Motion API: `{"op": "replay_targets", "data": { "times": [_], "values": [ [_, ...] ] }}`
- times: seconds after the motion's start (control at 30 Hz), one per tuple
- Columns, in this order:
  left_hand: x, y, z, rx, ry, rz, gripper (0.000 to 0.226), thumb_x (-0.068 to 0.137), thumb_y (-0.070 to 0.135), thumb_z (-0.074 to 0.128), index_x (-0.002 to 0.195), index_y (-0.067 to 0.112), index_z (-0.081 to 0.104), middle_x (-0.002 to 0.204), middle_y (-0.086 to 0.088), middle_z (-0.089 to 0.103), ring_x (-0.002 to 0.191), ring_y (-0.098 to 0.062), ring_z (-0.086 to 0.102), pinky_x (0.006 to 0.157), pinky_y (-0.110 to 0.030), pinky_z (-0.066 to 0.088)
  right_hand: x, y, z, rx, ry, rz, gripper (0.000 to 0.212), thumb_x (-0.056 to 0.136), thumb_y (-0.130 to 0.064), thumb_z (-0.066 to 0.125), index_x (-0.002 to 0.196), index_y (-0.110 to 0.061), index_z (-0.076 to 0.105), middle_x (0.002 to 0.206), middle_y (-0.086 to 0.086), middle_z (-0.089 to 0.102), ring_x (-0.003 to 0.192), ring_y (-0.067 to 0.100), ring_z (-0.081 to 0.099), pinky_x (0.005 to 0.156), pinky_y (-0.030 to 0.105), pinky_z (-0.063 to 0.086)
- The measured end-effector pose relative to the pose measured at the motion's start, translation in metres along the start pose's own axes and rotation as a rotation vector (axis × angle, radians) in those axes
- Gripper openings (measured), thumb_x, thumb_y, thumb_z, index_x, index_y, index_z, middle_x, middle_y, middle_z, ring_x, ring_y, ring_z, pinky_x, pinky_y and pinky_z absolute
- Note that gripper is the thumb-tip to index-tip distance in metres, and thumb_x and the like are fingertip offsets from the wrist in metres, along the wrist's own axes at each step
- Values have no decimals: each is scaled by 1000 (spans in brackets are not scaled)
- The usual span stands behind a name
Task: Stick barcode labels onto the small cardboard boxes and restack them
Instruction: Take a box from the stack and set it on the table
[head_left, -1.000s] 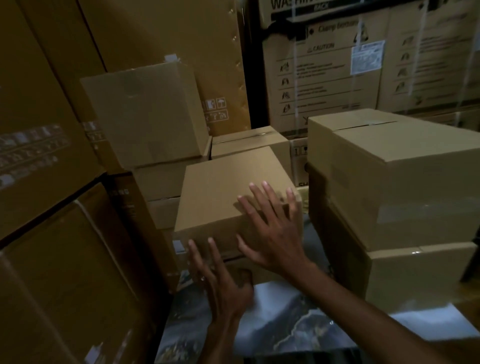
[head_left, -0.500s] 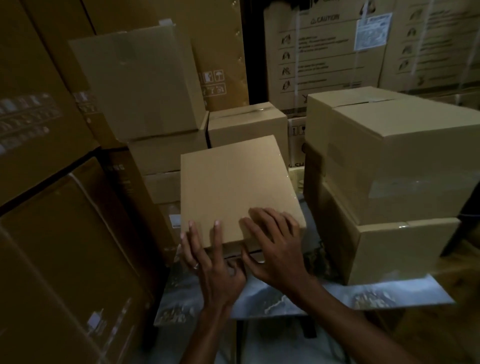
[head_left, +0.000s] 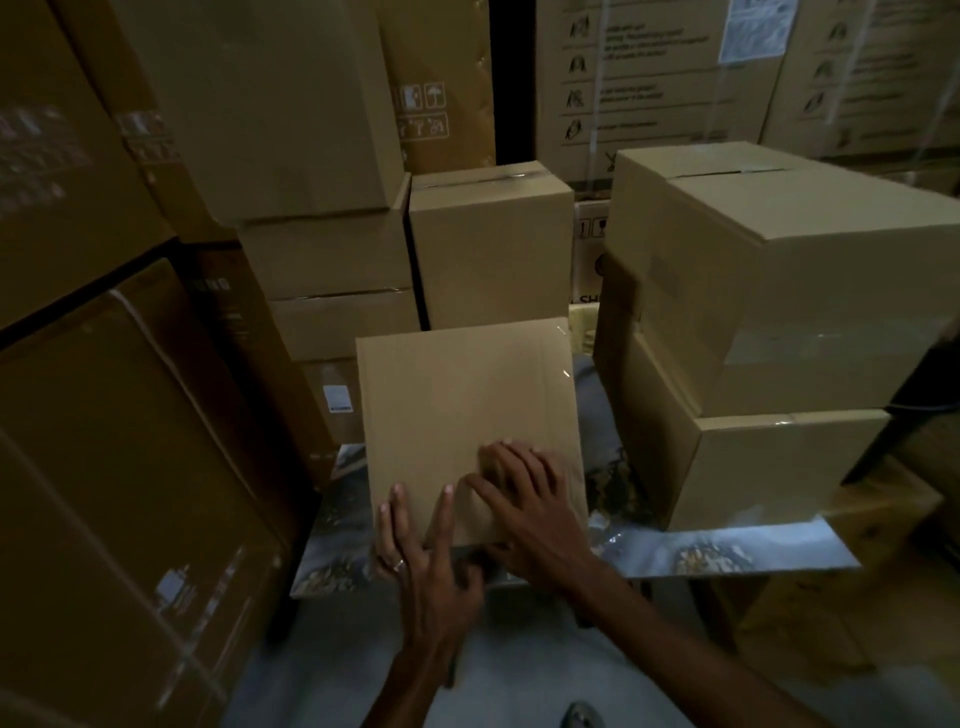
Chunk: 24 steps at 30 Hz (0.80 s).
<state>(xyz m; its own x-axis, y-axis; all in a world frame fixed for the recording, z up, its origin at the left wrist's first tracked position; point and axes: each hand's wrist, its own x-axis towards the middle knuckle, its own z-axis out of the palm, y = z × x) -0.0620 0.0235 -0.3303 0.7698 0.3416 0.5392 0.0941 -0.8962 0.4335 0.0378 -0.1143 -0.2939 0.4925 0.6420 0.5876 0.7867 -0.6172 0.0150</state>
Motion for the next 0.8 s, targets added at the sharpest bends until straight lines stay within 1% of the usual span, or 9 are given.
{"op": "replay_targets", "data": {
  "times": [0.1, 0.2, 0.3, 0.4, 0.47, 0.53, 0.6, 0.7, 0.8],
  "values": [
    [-17, -10, 11, -24, -79, 4, 110, 56, 14, 80, 156, 31, 34, 169, -17, 6, 152, -47, 10, 116, -64, 26, -20, -6, 26, 24, 52, 10, 63, 85, -58, 58, 138, -24, 54, 153, 23, 33, 144, 41, 29, 117, 54, 24],
    [-30, -21, 21, -30, -188, -18, 115, 53, 13, 81, 157, 32, 33, 170, -14, 3, 152, -47, 11, 114, -64, 30, -36, -10, 48, 45, 73, 29, 61, 87, -48, 65, 141, -25, 49, 154, 22, 30, 145, 40, 27, 115, 56, 25],
    [-37, -30, 28, -13, -288, -40, 115, 54, 14, 78, 158, 31, 32, 170, -14, 1, 153, -46, 10, 112, -66, 34, -48, -9, 60, 39, 65, 30, 63, 90, -57, 58, 143, -25, 45, 155, 22, 27, 145, 41, 27, 116, 57, 22],
    [-38, -34, 32, 1, -330, -27, 112, 58, 17, 80, 159, 27, 32, 170, -16, 2, 152, -45, 12, 112, -64, 36, -61, -6, 74, 39, 25, 31, 60, 93, -39, 63, 147, -23, 42, 159, 23, 25, 148, 41, 24, 115, 60, 25],
    [-36, -34, 34, -2, -340, -32, 112, 61, 17, 82, 160, 26, 30, 170, -14, 1, 154, -42, 11, 113, -62, 35, -70, -4, 83, 41, -19, 40, 60, 90, -28, 63, 147, -21, 43, 161, 22, 22, 149, 40, 23, 115, 61, 26],
    [-31, -33, 35, 14, -355, -40, 114, 62, 17, 79, 162, 27, 25, 171, -12, 0, 157, -36, 7, 115, -62, 31, -76, -6, 88, 45, -81, 72, 75, 75, -15, 68, 146, -18, 45, 165, 21, 17, 152, 39, 20, 116, 61, 25],
    [-27, -32, 36, 30, -365, -25, 115, 60, 16, 75, 162, 26, 22, 171, -11, 0, 157, -33, 7, 114, -62, 31, -79, -8, 89, 54, -158, 101, 89, 62, -8, 70, 147, -17, 46, 167, 19, 13, 154, 39, 16, 117, 61, 22],
    [-23, -31, 39, 32, -367, -17, 117, 58, 14, 71, 163, 24, 21, 171, -12, 1, 157, -35, 11, 112, -62, 34, -78, -7, 87, 81, -198, 123, 87, 61, -11, 70, 145, -17, 48, 166, 19, 17, 154, 38, 15, 119, 59, 20],
    [-21, -27, 41, 20, -338, -20, 115, 56, 14, 69, 162, 22, 24, 171, -11, 1, 157, -35, 12, 111, -61, 34, -72, -7, 80, 113, -162, 122, 83, 64, -17, 72, 143, -19, 47, 162, 19, 25, 151, 37, 20, 117, 57, 22]
  ]
}}
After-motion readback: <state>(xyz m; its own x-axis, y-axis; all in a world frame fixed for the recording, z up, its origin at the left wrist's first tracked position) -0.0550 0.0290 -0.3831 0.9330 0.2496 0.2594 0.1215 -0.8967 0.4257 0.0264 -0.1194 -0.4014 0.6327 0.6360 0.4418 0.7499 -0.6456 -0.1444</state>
